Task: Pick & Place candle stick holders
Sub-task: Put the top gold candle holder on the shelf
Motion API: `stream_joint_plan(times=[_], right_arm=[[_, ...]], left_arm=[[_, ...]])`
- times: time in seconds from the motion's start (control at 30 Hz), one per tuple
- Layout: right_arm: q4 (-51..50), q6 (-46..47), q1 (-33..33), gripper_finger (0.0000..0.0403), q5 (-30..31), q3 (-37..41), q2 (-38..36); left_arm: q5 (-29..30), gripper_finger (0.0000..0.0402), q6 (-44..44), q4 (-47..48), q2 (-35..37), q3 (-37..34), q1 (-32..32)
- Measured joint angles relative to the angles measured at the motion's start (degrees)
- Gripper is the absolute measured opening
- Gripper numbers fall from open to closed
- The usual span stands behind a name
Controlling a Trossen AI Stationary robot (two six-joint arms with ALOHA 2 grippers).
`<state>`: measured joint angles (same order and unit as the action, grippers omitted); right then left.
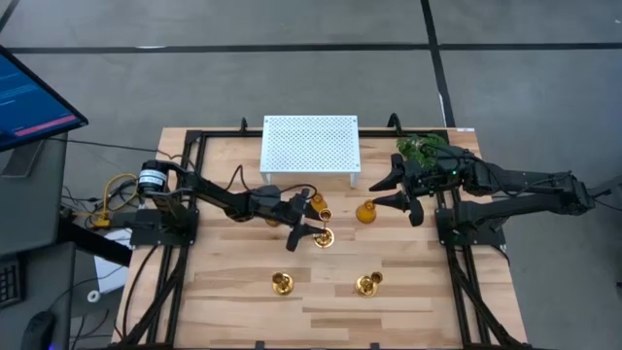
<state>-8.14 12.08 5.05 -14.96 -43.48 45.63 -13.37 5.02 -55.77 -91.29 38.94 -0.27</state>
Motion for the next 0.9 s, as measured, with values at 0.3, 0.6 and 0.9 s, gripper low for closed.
stream_joint_plan(times=[0.3, 0.6, 0.9], right_arm=[[0.0, 0.0, 0.0, 0.0155, 0.0, 0.0, 0.0], [0.0, 0.0, 0.0, 0.0145, 0.0, 0.0, 0.0], [0.0, 0.0, 0.0, 0.0137, 0.0, 0.0, 0.0]], left_arm=[[0.0, 0.0073, 0.0, 0.0, 0.0, 0.0, 0.0], [0.2, 0.0030, 0.0, -0.8, 0.0, 0.0, 0.0], [0.1, 0.0027, 0.0, -1.3, 0.0, 0.0, 0.0]])
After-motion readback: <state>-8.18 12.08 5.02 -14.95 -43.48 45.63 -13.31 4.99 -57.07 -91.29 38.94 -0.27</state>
